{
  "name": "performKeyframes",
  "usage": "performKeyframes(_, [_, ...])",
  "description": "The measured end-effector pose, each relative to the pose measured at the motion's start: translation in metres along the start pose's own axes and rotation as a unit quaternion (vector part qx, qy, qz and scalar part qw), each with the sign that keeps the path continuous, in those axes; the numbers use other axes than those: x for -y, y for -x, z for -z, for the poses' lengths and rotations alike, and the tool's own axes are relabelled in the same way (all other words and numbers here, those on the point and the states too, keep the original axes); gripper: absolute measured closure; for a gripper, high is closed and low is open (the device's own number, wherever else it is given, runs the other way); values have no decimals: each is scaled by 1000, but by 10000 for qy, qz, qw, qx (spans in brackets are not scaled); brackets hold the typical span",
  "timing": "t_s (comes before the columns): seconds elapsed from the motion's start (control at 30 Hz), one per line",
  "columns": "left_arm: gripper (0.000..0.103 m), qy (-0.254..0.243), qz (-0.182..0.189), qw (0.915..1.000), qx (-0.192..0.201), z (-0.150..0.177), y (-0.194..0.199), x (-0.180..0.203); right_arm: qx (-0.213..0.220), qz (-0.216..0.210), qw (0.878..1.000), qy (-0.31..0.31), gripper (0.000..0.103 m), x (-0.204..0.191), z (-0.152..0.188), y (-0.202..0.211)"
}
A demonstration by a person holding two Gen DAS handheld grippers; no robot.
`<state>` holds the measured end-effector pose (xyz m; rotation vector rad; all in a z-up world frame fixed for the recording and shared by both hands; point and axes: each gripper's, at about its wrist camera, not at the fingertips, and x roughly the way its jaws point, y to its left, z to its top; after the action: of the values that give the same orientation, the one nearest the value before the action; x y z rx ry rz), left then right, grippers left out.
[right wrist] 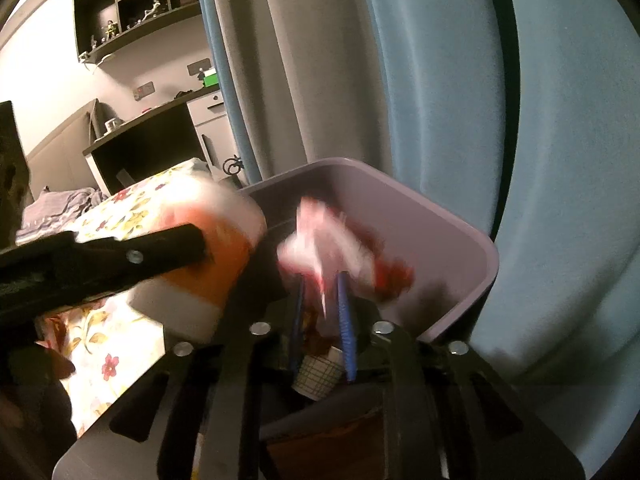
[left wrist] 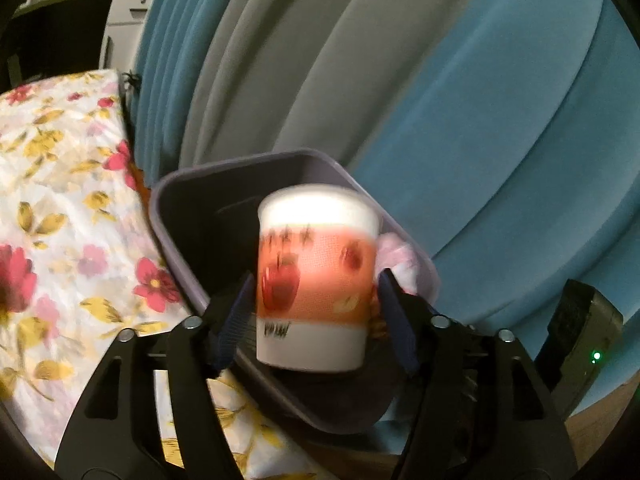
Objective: Collect trash
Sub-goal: 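Open both grippers to drop the cup and bag into the grey bin, then move both grippers back to the remaining trash on the bed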
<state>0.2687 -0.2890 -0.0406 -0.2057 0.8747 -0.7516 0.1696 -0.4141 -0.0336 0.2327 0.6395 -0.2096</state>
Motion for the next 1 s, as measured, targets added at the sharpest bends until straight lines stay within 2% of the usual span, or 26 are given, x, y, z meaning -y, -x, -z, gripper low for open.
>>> performKeyframes(0.03, [22, 44, -45, 10000, 66, 0, 4, -1, 20, 3, 10000, -12, 72, 1, 0, 0])
performKeyframes(0.13, [16, 226, -126, 9993, 268, -2, 19, -12, 70, 27, 10000, -44, 65, 5, 1, 2])
performKeyframes(0.23, [10, 239, -486, 9973, 493, 1, 39, -17, 135, 58, 9999, -92, 58, 7, 0, 6])
performKeyframes(0.33, [7, 267, -910, 9928, 736, 11, 64, -24, 289, 96, 9995, -115, 46, 6, 0, 16])
performKeyframes(0.5, [7, 262, -1650, 9817, 914, 37, 101, -40, 536, 192, 9984, -51, 26, -6, 1, 35])
performKeyframes(0.7, [7, 507, -2170, 9680, 1153, 68, 158, -71, 684, 49, 9976, 81, 21, -36, 8, 56])
performKeyframes(0.8, [7, 589, -2482, 9580, 1314, 83, 190, -82, 705, -126, 9972, 210, 21, -58, 11, 67])
performKeyframes(1.0, [6, 937, -2872, 9414, 1501, 110, 247, -110, 666, -565, 9954, 397, 20, -100, 20, 86])
